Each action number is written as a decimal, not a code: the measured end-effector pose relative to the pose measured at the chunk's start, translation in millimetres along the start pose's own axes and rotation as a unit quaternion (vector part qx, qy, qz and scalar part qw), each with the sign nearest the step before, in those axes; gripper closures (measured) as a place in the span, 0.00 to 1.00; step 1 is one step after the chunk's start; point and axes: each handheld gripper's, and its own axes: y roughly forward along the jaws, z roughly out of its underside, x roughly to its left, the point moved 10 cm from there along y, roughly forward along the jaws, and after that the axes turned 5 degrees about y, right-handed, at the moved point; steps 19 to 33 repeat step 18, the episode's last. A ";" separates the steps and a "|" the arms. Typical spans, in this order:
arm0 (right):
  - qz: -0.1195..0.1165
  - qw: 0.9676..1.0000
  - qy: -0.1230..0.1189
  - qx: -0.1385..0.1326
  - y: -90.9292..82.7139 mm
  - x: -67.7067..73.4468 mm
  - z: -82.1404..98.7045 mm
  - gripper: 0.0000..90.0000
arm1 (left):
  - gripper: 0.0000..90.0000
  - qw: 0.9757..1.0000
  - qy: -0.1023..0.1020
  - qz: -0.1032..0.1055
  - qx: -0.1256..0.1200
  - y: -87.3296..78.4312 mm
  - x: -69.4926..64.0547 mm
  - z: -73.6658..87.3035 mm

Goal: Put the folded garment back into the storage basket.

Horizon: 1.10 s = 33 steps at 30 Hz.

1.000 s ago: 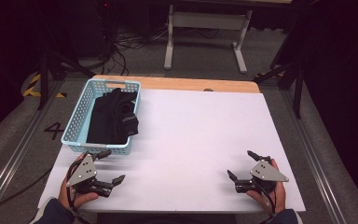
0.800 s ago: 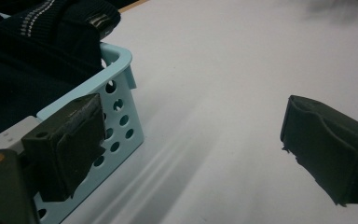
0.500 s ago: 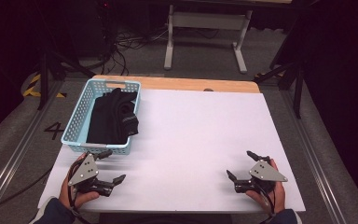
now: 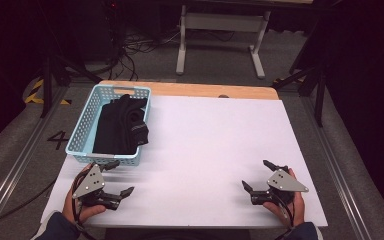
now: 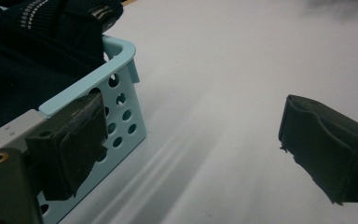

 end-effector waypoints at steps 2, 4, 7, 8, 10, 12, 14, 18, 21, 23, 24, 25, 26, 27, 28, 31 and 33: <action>0.001 1.000 0.002 -0.001 0.6 -0.8 -0.2 0.05 | 0.10 1.000 0.001 0.001 0.000 -0.2 -0.5 -0.2; 0.000 1.000 0.000 0.002 1.4 0.2 0.7 0.05 | 0.10 1.000 0.000 0.000 0.000 0.1 0.5 -0.2; -0.001 1.000 -0.003 0.006 1.3 1.6 2.1 0.05 | 0.10 1.000 -0.001 0.001 0.000 0.8 1.2 -0.1; -0.001 1.000 -0.002 0.006 1.0 1.5 2.4 0.05 | 0.10 1.000 0.000 0.002 0.001 1.3 0.9 0.0; 0.002 1.000 -0.003 0.005 0.3 0.2 2.8 0.05 | 0.10 1.000 0.003 0.005 0.003 1.8 0.6 0.3; 0.002 1.000 -0.004 0.007 0.1 0.3 3.5 0.05 | 0.10 1.000 0.002 0.005 0.004 2.1 0.7 0.4; 0.004 1.000 -0.009 0.010 -0.2 0.7 4.7 0.05 | 0.10 1.000 0.001 0.006 0.002 2.4 0.6 -0.3; 0.004 1.000 -0.006 0.012 -1.0 1.0 6.2 0.05 | 0.10 1.000 0.002 0.006 0.001 3.9 0.8 -1.3; 0.004 1.000 -0.006 0.012 -1.0 1.0 6.2 0.05 | 0.10 1.000 0.002 0.006 0.001 3.9 0.8 -1.3; 0.004 1.000 -0.006 0.012 -1.0 1.0 6.2 0.05 | 0.10 1.000 0.002 0.006 0.001 3.9 0.8 -1.3; 0.004 1.000 -0.006 0.012 -1.0 1.0 6.2 0.05 | 0.10 1.000 0.002 0.006 0.001 3.9 0.8 -1.3; 0.004 1.000 -0.006 0.012 -1.0 1.0 6.2 0.05 | 0.10 1.000 0.002 0.006 0.001 3.9 0.8 -1.3; 0.004 1.000 -0.006 0.012 -1.0 1.0 6.2 0.05 | 0.10 1.000 0.002 0.006 0.001 3.9 0.8 -1.3; 0.004 1.000 -0.006 0.012 -1.0 1.0 6.2 0.05 | 0.10 1.000 0.002 0.006 0.001 3.9 0.8 -1.3; 0.004 1.000 -0.006 0.012 -1.0 1.0 6.2 0.05 | 0.10 1.000 0.002 0.006 0.001 3.9 0.8 -1.3; 0.004 1.000 -0.006 0.012 -1.0 1.0 6.2 0.05 | 0.10 1.000 0.002 0.006 0.001 3.9 0.8 -1.3; 0.004 1.000 -0.006 0.012 -1.0 1.0 6.2 0.05 | 0.10 1.000 0.002 0.006 0.001 3.9 0.8 -1.3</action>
